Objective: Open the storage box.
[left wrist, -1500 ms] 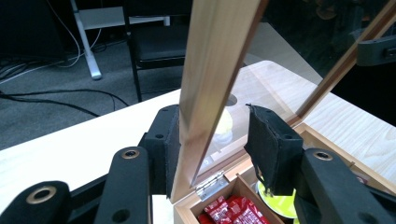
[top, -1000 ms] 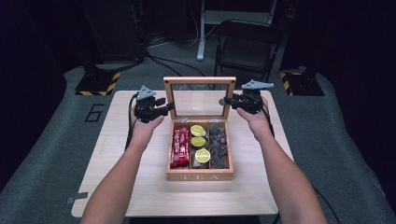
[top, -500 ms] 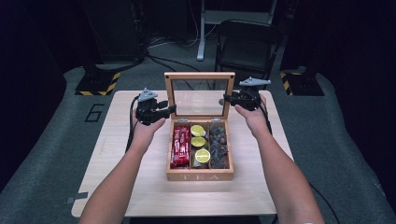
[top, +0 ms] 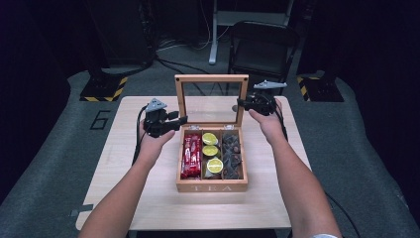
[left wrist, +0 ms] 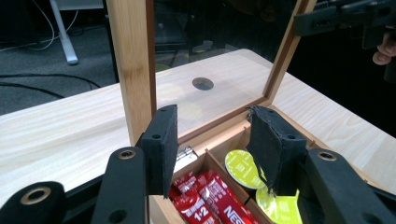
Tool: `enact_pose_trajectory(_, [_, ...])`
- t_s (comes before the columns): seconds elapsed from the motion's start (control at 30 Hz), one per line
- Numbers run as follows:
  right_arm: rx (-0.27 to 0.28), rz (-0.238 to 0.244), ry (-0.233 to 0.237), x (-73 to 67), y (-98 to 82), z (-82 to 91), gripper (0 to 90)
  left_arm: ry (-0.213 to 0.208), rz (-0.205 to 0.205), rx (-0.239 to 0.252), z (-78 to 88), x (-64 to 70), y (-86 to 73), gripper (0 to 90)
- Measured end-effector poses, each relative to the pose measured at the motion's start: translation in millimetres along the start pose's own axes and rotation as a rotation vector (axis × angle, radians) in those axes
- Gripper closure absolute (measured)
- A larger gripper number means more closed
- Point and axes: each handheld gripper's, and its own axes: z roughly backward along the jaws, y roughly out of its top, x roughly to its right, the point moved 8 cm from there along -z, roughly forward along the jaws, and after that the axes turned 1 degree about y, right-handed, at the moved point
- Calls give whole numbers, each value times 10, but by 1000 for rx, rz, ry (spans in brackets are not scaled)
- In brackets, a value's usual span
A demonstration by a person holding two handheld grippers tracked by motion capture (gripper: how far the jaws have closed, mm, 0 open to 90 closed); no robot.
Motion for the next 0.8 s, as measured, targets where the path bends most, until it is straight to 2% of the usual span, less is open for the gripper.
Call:
enact_pose_trajectory(0.27, [-18, -10, -11, 32, 22, -45, 649, -11, 6, -1, 107, 1, -80, 512])
enact_pose_trajectory(0.8, [-17, -31, -3, 71, 34, -85, 654, -31, 31, 12, 274, 19, -220, 497])
